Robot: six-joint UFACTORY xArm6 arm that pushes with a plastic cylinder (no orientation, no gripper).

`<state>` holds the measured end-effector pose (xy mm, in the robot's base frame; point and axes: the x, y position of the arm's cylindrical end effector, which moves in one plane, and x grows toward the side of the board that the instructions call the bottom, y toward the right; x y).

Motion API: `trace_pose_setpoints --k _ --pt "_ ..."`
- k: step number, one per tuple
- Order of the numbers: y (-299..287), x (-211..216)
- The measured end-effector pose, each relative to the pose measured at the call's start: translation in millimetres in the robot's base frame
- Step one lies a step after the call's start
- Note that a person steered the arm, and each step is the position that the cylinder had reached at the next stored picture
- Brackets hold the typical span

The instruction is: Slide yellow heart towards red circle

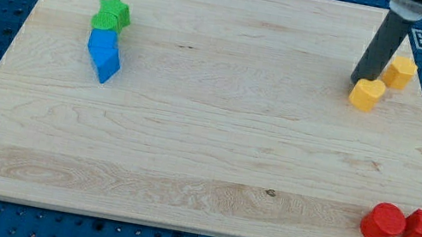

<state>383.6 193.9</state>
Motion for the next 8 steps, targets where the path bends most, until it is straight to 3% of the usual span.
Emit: trace_pose_setpoints --k 2,3,4,7,8 --pt "-21 27" --pt "-16 -1" --pt "9 -3" --pt "38 71" --pt "38 66"
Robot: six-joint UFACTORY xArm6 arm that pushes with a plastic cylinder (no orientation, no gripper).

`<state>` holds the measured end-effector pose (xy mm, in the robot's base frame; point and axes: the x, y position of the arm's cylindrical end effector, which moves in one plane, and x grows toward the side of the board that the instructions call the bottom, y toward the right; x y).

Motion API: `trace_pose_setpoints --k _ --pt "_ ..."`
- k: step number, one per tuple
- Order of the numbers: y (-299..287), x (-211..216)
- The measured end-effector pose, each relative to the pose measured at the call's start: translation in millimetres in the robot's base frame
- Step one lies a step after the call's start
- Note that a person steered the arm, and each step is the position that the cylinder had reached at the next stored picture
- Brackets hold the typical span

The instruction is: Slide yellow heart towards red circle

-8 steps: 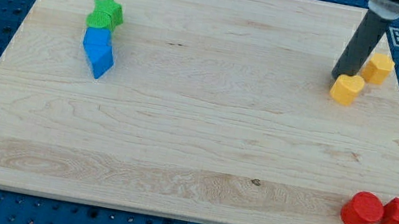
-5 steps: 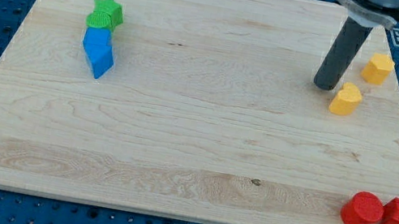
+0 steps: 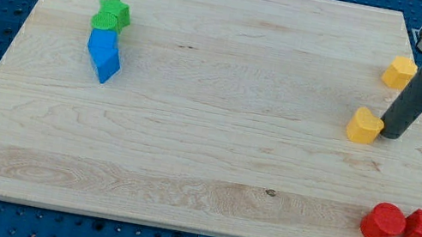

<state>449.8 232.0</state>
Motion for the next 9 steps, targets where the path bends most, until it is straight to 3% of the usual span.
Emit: trace_pose_setpoints --k 3,9 --pt "-36 -13" --pt "-40 50"
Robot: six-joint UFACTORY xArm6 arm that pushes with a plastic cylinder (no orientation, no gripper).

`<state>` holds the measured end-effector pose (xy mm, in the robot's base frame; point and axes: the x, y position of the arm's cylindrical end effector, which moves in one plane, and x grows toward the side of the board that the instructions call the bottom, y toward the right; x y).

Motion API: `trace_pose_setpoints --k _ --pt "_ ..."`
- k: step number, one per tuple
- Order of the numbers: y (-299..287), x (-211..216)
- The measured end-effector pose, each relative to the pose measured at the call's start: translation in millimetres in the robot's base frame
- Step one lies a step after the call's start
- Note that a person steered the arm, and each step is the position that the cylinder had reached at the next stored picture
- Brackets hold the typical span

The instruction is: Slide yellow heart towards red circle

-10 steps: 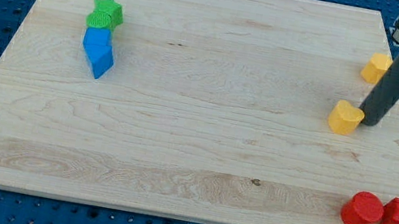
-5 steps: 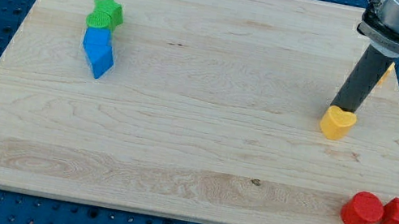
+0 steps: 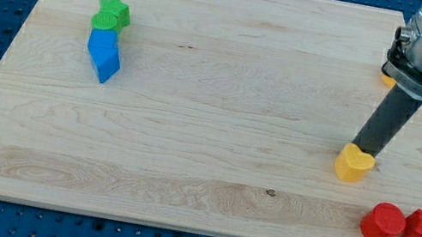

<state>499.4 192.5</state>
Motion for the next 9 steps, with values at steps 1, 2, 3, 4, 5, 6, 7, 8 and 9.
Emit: trace_pose_setpoints --k 1,2,3,4,5,6,7,8,9 --pt "-1 -13" --pt "-24 -18" --pt "-42 -16" --pt "-42 -13" --pt "-37 -7" --pt "-30 6" --pt "-17 19" --pt "-6 32" --pt "-2 35"
